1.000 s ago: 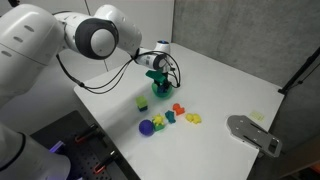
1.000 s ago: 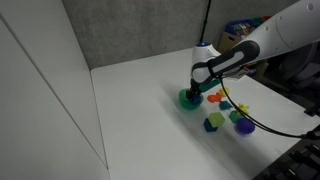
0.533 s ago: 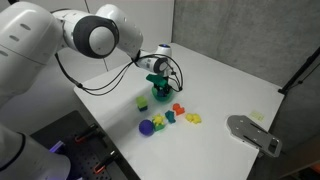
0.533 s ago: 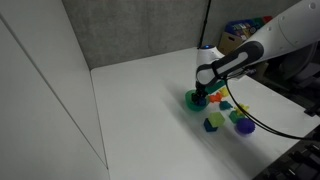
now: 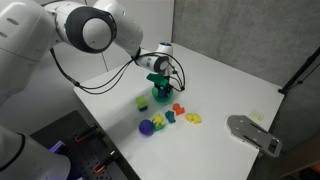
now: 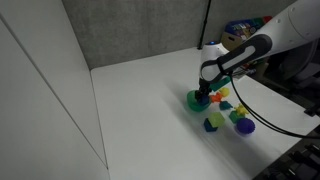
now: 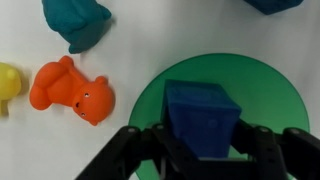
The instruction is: Remove the blue block from the stack and put it in the green bowl
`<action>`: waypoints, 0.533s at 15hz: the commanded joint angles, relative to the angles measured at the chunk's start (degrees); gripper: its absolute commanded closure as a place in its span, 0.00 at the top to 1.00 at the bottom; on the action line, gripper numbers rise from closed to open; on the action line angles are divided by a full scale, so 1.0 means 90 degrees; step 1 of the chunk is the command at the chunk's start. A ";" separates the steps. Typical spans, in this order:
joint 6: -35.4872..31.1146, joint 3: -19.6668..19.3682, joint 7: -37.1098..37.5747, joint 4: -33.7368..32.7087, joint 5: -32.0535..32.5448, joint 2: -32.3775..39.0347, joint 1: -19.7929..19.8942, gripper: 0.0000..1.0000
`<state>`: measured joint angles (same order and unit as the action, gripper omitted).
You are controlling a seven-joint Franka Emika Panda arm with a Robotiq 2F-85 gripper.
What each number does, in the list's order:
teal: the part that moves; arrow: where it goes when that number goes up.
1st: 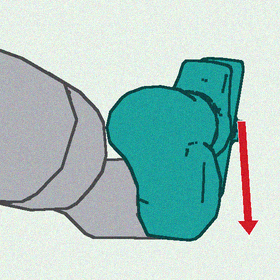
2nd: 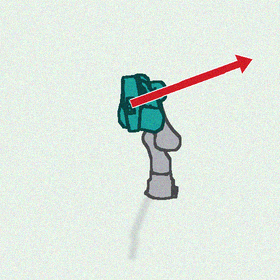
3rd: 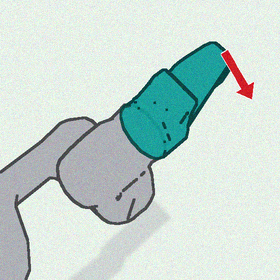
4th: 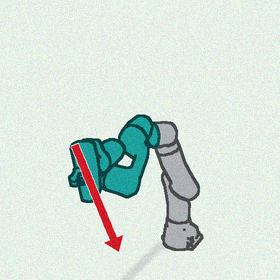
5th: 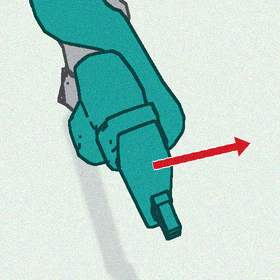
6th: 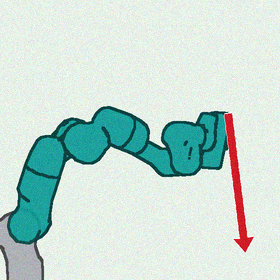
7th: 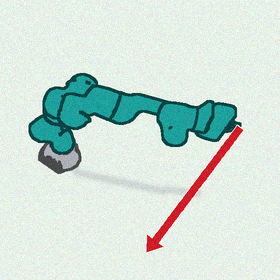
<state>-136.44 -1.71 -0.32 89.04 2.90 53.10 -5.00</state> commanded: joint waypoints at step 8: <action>-0.0510 0.0448 -0.0362 0.0484 -0.0118 -0.0351 0.0416 0.89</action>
<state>-140.18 0.67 -1.01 90.59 2.83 52.61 -3.08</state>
